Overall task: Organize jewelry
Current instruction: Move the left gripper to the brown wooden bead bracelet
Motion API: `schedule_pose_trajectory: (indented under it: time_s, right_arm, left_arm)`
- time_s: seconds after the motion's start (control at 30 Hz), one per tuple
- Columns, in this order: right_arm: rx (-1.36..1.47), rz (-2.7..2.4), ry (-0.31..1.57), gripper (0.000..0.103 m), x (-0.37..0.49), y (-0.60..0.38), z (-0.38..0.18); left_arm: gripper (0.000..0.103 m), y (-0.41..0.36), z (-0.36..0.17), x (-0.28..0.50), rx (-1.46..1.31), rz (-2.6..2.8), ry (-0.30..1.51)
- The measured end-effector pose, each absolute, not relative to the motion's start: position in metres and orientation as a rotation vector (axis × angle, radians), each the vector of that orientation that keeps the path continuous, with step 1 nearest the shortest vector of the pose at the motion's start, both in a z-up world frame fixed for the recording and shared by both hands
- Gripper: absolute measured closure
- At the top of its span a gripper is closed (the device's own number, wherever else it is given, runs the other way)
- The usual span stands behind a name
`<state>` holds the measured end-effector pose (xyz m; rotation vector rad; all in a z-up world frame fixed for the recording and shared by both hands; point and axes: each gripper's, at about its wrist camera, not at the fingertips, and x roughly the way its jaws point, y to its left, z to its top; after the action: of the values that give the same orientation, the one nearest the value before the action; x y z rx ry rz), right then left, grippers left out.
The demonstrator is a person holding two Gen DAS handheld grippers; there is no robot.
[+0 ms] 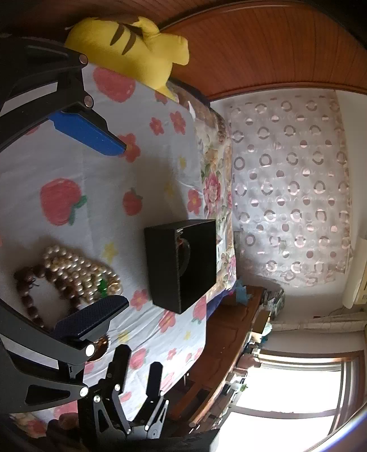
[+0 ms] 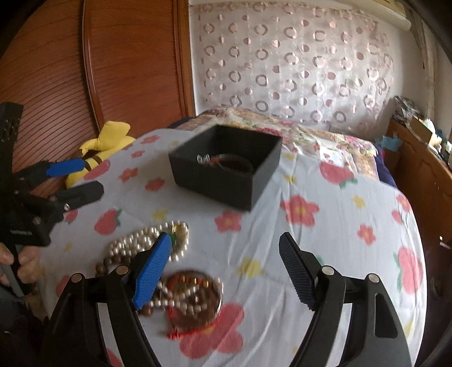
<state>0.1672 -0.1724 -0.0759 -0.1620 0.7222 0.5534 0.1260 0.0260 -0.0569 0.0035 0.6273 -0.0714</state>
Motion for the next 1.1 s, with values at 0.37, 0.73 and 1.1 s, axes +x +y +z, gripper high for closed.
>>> schedule_pose_trajectory:
  time_s: [0.37, 0.73, 1.1]
  right_arm:
    - [-0.148, 0.523, 0.782, 0.034, 0.142, -0.197, -0.105]
    - [-0.122, 0.535, 0.759, 0.034, 0.129, -0.204, -0.110]
    - [-0.088, 0.536, 0.762, 0.034, 0.131, -0.209, -0.112]
  left_arm:
    - [0.044, 0.032, -0.087, 0.108, -0.030, -0.120, 0.734]
    - [0.073, 0.017, -0.110, 0.085, -0.110, -0.236, 0.816]
    - [0.081, 0.000, -0.117, 0.100, -0.072, -0.187, 0.861]
